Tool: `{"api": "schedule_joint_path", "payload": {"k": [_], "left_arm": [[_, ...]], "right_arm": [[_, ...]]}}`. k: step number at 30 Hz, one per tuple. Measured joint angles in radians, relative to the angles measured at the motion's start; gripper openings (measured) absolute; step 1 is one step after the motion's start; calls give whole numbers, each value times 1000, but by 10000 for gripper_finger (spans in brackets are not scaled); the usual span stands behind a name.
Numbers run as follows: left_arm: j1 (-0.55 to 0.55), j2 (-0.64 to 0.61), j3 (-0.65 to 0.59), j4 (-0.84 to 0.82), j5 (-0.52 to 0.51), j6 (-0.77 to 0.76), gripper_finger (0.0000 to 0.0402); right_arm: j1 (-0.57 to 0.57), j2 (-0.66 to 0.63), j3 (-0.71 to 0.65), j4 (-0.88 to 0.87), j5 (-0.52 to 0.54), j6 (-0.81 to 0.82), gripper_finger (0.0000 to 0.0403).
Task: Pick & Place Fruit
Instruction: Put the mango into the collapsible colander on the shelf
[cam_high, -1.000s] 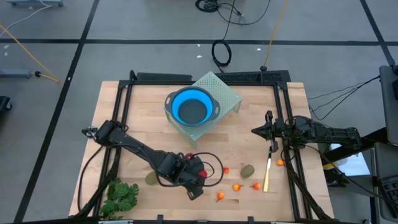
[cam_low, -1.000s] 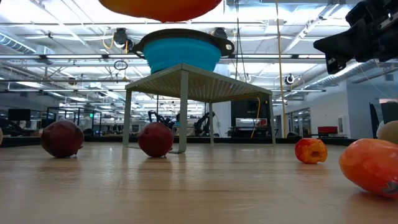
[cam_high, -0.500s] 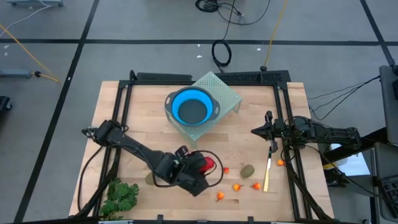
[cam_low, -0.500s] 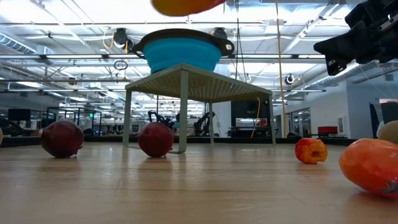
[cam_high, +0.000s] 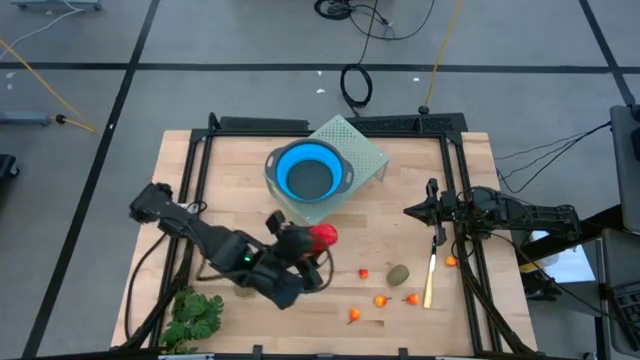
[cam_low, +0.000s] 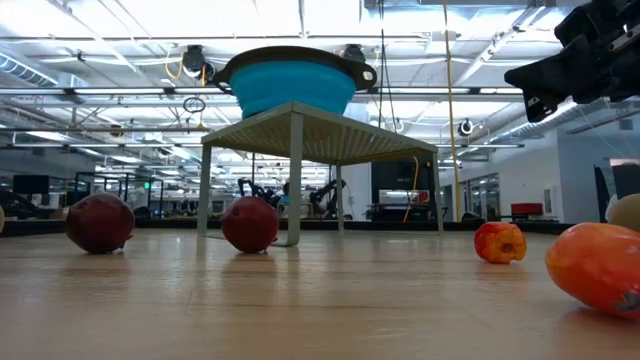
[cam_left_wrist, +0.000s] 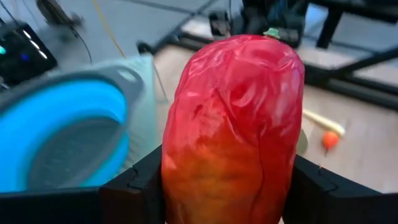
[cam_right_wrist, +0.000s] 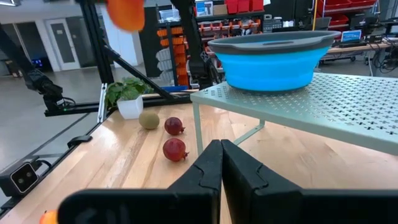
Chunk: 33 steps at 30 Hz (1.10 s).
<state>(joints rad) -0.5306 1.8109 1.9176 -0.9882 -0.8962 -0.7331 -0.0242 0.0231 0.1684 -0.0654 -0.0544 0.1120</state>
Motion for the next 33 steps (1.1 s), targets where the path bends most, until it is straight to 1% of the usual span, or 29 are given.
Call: {"api": "schedule_joint_path", "payload": {"k": [3, 9, 13, 17, 21, 26, 30, 33], "left_arm": [[-14, -33, 0, -14, -51, -1, 224], [-42, -82, 0, -73, -124, -13, 209], [-60, -108, 0, -133, -164, -66, 218], [-80, -131, 0, -235, -197, -164, 226], [-97, -137, 0, -342, -201, -281, 215], [-118, -138, 0, -430, -200, -385, 210], [-127, -138, 0, -458, -166, -431, 221], [-128, -138, 0, -459, -121, -433, 219]], "right_arm": [[0, 0, 0, 0, 0, 0, 0], [0, 0, 0, 0, 0, 0, 0], [0, 0, 0, 0, 0, 0, 0], [0, 0, 0, 0, 0, 0, 0], [0, 0, 0, 0, 0, 0, 0], [0, 0, 0, 0, 0, 0, 0], [0, 0, 0, 0, 0, 0, 0], [0, 0, 0, 0, 0, -1, 0]]}}
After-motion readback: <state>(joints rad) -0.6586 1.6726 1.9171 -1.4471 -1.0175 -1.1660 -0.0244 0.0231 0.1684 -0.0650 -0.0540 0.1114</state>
